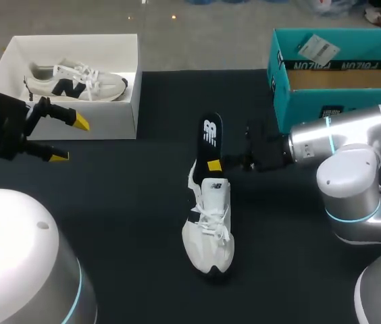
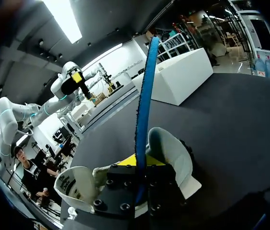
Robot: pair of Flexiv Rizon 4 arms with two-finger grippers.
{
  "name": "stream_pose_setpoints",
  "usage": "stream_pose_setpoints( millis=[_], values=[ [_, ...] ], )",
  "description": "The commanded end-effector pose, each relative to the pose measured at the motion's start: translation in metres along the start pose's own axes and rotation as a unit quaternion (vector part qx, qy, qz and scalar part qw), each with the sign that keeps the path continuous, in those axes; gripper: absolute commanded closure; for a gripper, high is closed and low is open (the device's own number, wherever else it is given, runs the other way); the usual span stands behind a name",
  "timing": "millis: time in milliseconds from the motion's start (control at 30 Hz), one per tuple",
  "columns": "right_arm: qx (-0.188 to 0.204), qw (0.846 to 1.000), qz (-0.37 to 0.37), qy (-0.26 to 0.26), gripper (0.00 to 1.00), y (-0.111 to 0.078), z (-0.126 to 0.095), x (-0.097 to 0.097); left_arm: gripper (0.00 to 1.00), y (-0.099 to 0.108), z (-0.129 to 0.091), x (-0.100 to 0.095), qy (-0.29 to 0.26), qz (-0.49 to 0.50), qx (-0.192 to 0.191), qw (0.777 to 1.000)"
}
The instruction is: Take the shoe out of the shoebox, open the shoe tongue, remove and reinsert the insole, then place the shoe into the shoebox
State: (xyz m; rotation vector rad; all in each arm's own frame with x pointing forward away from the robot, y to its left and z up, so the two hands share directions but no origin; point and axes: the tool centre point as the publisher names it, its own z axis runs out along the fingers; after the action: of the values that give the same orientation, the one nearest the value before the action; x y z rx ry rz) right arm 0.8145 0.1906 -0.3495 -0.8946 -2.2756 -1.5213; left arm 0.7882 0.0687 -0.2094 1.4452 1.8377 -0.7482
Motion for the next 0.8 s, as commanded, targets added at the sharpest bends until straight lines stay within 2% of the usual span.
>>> stream_pose_setpoints(
  millis=[33,133,200,233,300,367,467,500,600,633,667,700,800],
  values=[
    [-0.002,1.0,0.007,-0.003,1.0,-0.013,0.001,0.005,0.0,-0.001,0.0,-0.001,0.003,0.0,0.0,1.0],
    [-0.004,1.0,0.01,0.001,1.0,-0.015,0.002,0.006,0.0,-0.001,0.0,-0.001,0.003,0.0,0.0,1.0],
    [-0.007,1.0,0.008,0.005,0.54,-0.01,0.003,0.007,0.0,-0.001,0.0,-0.001,0.003,0.0,0.0,1.0],
    [-0.009,1.0,0.004,0.005,0.41,-0.005,0.003,0.007,0.0,-0.001,0.0,-0.001,0.003,0.0,0.0,1.0],
    [-0.014,1.0,-0.006,0.004,0.22,0.004,0.003,0.007,0.0,-0.001,0.0,-0.001,0.003,0.0,0.0,1.0],
    [-0.019,1.0,-0.015,0.003,0.2,0.015,0.003,0.005,0.0,-0.001,0.0,-0.001,0.003,0.0,0.0,1.0],
    [-0.022,0.999,-0.026,-0.002,0.33,0.031,0.005,-0.001,0.0,-0.001,0.0,-0.001,0.003,0.0,0.0,1.0],
    [-0.022,0.999,-0.029,-0.002,0.47,0.036,0.005,-0.002,0.0,-0.001,0.0,-0.001,0.003,0.0,0.0,1.0],
    [-0.02,0.999,-0.032,-0.01,0.6,0.045,0.006,-0.008,0.0,-0.001,0.0,-0.001,0.003,0.0,0.0,1.0],
    [-0.021,0.999,-0.031,-0.011,0.73,0.046,0.006,-0.01,0.0,-0.001,0.0,-0.001,0.003,0.0,0.0,1.0],
    [-0.021,0.999,-0.03,-0.013,0.93,0.045,0.006,-0.01,0.0,-0.001,0.0,-0.001,0.003,0.0,0.0,1.0],
    [-0.019,0.999,-0.029,-0.016,1.0,0.044,0.006,-0.011,0.0,-0.001,0.0,-0.001,0.003,0.0,0.0,1.0],
    [-0.017,0.999,-0.023,-0.018,1.0,0.036,0.005,-0.01,0.0,-0.001,0.0,-0.001,0.003,0.0,0.0,1.0]
  ],
)
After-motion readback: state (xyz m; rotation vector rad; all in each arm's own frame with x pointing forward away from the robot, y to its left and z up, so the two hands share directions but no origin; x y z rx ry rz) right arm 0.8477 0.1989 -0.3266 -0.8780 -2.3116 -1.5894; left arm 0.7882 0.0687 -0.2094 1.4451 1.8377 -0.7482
